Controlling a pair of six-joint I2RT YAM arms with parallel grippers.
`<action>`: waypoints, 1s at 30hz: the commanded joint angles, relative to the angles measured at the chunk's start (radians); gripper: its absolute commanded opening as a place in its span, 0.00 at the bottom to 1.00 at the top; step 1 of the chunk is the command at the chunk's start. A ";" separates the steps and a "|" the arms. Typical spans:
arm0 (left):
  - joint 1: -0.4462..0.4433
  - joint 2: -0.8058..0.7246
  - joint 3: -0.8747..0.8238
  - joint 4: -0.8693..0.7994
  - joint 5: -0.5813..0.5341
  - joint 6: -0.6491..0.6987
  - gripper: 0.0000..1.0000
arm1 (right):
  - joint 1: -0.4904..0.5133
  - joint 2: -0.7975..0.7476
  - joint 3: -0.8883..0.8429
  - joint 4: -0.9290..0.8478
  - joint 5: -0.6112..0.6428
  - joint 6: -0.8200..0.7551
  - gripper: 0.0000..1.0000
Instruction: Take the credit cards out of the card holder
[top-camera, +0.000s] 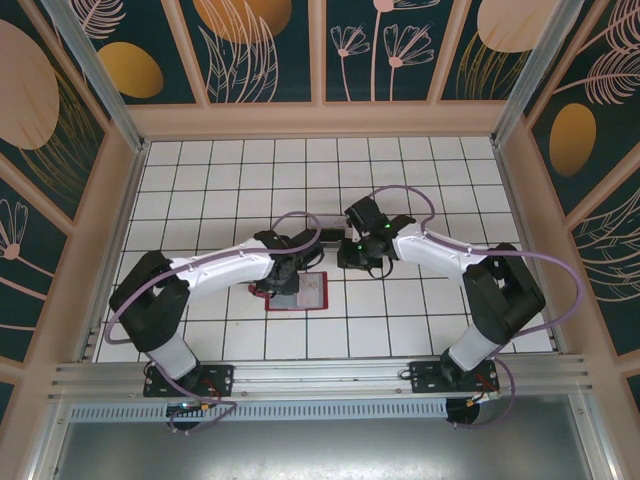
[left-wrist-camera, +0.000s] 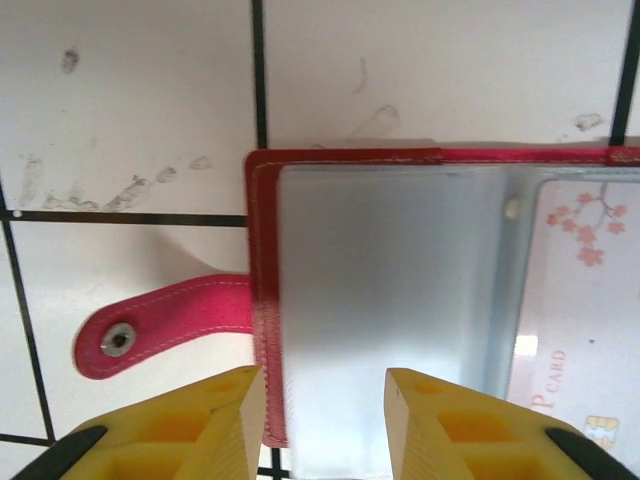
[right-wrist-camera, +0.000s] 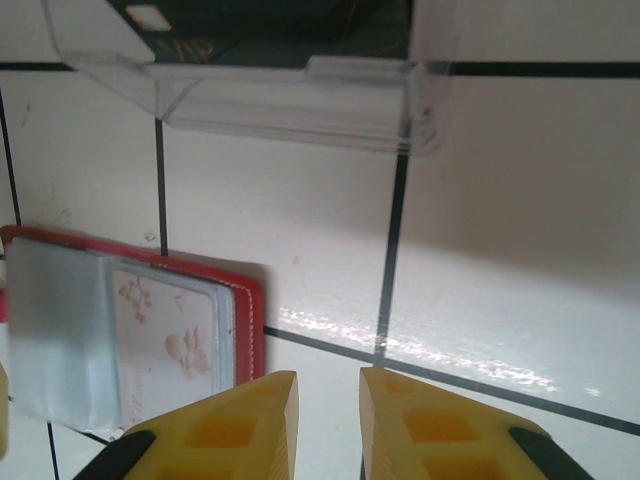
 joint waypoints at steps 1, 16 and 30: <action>0.037 -0.054 -0.033 0.049 -0.002 0.035 0.36 | 0.027 0.024 0.030 0.005 -0.008 0.037 0.24; 0.156 -0.171 -0.257 0.486 0.374 0.050 0.28 | 0.150 0.100 0.024 0.138 -0.100 0.170 0.24; 0.158 -0.131 -0.284 0.562 0.450 0.045 0.26 | 0.168 0.134 -0.077 0.233 -0.132 0.233 0.24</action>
